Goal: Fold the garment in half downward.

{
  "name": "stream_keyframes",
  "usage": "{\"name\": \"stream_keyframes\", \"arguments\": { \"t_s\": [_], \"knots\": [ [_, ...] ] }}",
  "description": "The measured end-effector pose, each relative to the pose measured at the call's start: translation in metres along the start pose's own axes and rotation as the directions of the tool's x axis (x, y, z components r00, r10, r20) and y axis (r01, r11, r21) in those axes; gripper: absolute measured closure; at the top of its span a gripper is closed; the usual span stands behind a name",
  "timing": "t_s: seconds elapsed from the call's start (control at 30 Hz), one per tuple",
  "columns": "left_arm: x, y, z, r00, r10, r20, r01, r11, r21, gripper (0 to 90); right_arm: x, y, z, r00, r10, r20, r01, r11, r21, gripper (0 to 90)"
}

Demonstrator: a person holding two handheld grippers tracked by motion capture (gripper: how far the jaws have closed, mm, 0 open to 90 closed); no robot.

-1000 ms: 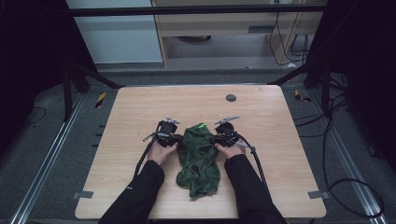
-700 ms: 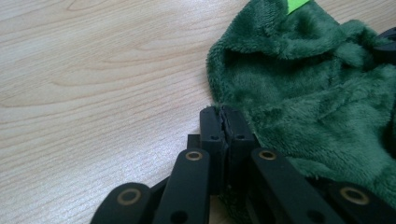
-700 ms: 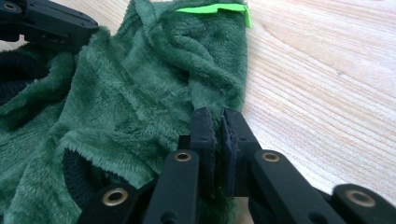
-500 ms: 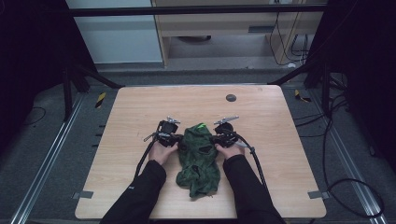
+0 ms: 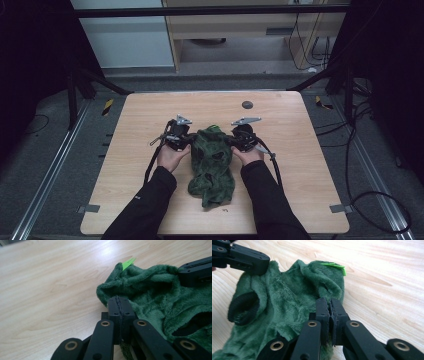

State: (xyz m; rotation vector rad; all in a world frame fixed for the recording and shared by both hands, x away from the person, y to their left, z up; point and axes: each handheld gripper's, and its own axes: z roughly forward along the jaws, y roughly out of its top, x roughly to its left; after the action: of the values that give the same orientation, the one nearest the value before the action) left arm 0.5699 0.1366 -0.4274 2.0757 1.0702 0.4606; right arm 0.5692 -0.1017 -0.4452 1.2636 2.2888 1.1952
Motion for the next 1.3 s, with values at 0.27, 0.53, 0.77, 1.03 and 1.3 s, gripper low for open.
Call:
{"name": "stream_keyframes", "arguments": {
  "t_s": [0.27, 0.53, 0.77, 1.03, 1.3],
  "knots": [
    [-0.006, 0.008, -0.015, 0.9998, 0.021, 0.005, -0.021, 0.9988, -0.045, 89.9, 0.000, 0.004, -0.015, 0.9998, -0.018, 0.006, 0.018, 0.9991, -0.037, 86.8],
    [-0.015, 0.005, -0.039, 0.9985, 0.048, 0.027, -0.046, 0.9952, -0.086, 89.9, 0.012, 0.002, -0.036, 0.9962, -0.087, -0.014, 0.085, 0.9943, -0.064, 86.8],
    [-0.022, -0.008, -0.058, 0.9967, 0.067, 0.045, -0.062, 0.9924, -0.107, 89.9, 0.026, -0.005, -0.055, 0.9893, -0.140, -0.040, 0.137, 0.9871, -0.084, 86.8],
    [-0.034, -0.027, -0.067, 0.9936, 0.083, 0.077, -0.075, 0.9919, -0.102, 89.9, 0.037, -0.019, -0.066, 0.9841, -0.159, -0.078, 0.153, 0.9846, -0.086, 86.7],
    [-0.045, -0.043, -0.079, 0.9906, 0.113, 0.077, -0.107, 0.9912, -0.077, 89.9, 0.043, -0.037, -0.076, 0.9822, -0.153, -0.108, 0.146, 0.9865, -0.075, 86.6]
  ]
}}
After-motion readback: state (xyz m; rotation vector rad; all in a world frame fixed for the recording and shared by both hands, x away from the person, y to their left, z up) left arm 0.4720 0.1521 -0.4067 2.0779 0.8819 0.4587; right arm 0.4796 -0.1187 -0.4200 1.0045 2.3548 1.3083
